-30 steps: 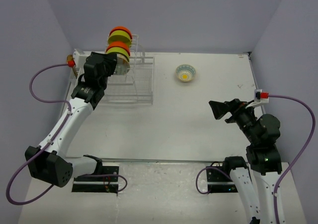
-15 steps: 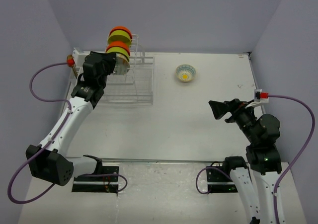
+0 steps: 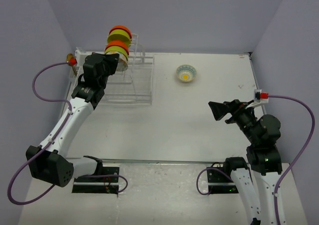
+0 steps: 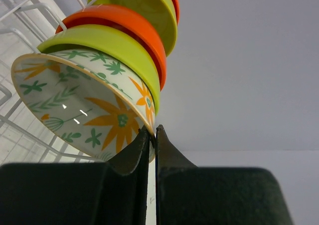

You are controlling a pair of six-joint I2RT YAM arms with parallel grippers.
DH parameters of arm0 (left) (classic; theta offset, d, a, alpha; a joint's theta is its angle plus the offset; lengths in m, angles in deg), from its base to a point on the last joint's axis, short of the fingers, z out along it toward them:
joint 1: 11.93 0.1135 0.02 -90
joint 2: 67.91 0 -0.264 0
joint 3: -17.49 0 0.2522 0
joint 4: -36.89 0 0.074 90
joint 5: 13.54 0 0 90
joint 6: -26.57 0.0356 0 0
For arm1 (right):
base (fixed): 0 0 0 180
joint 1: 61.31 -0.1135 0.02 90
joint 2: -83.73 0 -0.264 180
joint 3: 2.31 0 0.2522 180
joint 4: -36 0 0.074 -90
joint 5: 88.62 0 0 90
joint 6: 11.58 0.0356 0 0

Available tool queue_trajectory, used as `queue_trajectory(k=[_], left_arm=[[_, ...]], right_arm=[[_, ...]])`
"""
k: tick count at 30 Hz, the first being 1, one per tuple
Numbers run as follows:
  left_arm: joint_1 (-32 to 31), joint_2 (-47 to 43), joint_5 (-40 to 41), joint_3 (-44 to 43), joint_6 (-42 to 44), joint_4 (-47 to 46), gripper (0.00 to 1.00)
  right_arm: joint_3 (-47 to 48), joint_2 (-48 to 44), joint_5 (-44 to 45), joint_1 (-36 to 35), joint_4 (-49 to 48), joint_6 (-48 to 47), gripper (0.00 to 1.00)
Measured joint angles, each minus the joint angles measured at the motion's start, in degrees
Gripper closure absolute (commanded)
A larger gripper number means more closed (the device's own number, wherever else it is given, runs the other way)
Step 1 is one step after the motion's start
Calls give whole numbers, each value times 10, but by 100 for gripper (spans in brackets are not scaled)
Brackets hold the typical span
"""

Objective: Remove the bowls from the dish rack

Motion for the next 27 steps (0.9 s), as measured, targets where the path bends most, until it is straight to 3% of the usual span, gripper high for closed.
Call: queue_trajectory(k=[27], left_arm=[[7,-85,-4,63,-21,-30,100]], right_arm=[[0,0,-1,0,-4,0,1]])
